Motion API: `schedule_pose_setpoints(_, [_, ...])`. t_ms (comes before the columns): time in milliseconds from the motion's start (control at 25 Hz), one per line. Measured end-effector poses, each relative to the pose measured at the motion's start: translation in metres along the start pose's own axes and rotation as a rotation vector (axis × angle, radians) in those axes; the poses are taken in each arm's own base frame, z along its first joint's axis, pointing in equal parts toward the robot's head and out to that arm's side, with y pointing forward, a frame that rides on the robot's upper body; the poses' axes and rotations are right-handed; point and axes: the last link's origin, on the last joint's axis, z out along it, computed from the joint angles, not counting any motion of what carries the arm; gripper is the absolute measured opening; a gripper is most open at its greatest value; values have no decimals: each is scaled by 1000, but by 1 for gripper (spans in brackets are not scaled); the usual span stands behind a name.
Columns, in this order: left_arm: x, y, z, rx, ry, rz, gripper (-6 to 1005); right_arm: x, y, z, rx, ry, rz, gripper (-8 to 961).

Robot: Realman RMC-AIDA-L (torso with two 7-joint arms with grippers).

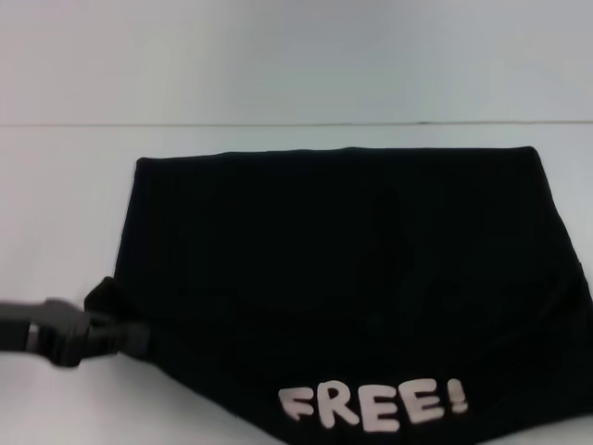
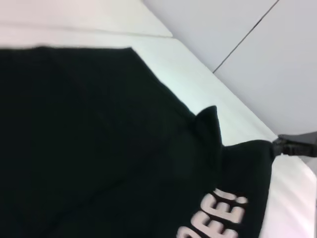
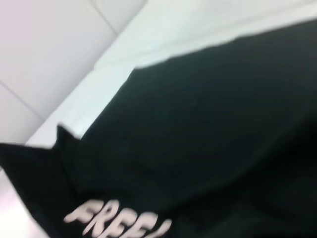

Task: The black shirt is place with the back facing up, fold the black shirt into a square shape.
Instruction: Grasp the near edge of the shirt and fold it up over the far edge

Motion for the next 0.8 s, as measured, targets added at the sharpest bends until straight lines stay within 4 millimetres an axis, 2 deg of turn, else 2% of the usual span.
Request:
schedule_pose_setpoints(280, [62,-24,14,103,41,87,39,-55,-14,16,52,-90,-88,43])
schedule_pose_setpoints(480, [106,-48,27,236,95,126,46,-98,-29,41,139,-152,-100,44])
schedule_pose_setpoints(640, [128,-66,40,371,119,143,51,-125,-42,70,235,-173,-74,44])
schedule_pose_setpoints(800, [136,-81,54,511,108,171,56,-144,-48,100,311,-174,-72,44])
